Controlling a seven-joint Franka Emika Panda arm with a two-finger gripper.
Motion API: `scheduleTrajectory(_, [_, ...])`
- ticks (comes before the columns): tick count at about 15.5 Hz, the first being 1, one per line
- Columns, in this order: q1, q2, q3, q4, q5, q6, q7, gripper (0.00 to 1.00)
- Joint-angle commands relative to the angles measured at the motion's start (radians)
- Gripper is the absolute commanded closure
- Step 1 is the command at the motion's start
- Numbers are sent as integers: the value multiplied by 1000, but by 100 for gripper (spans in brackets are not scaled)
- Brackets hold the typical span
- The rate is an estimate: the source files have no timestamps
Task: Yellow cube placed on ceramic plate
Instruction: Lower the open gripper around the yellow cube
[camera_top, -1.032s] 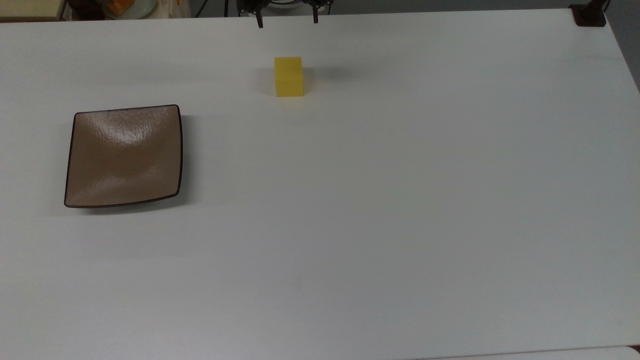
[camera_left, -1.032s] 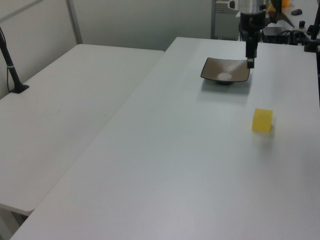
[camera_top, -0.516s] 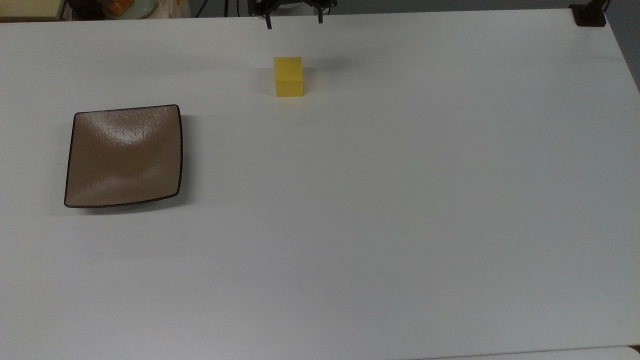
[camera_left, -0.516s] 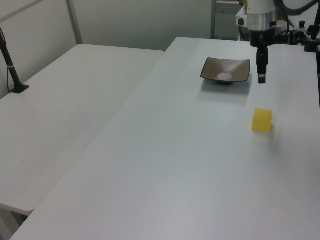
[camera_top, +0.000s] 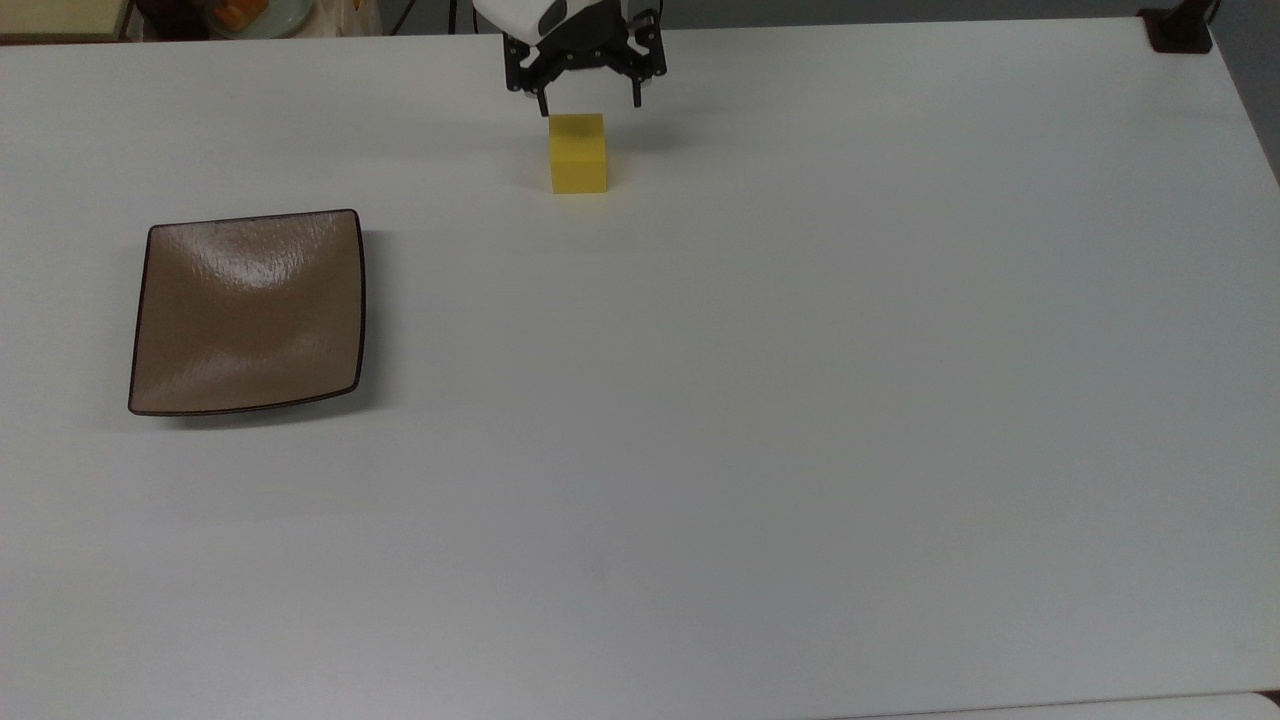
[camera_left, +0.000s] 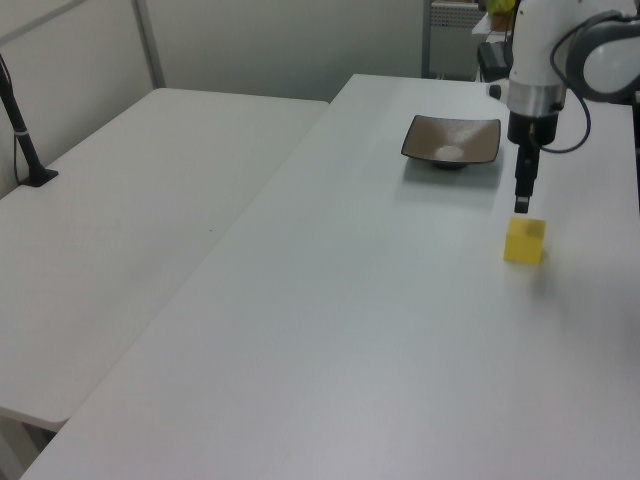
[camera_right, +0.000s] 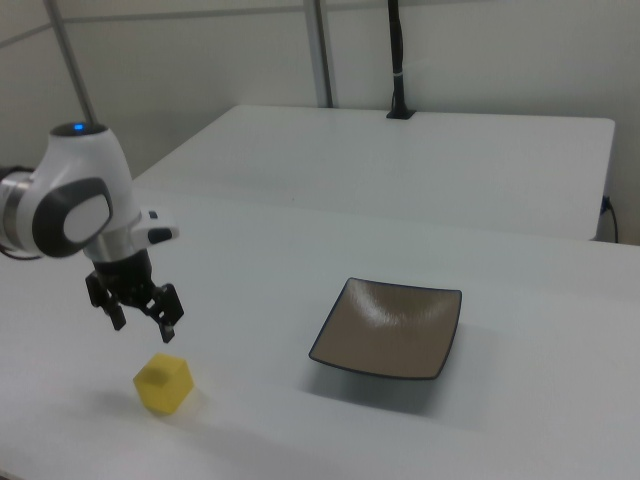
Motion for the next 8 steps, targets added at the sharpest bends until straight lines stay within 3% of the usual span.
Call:
scheduleTrajectory(1, [9, -41, -7, -65, -4, 62, 3, 0])
scheduleTrajectory(8, [-3, -32, -8, -163, -44, 217, 3, 0])
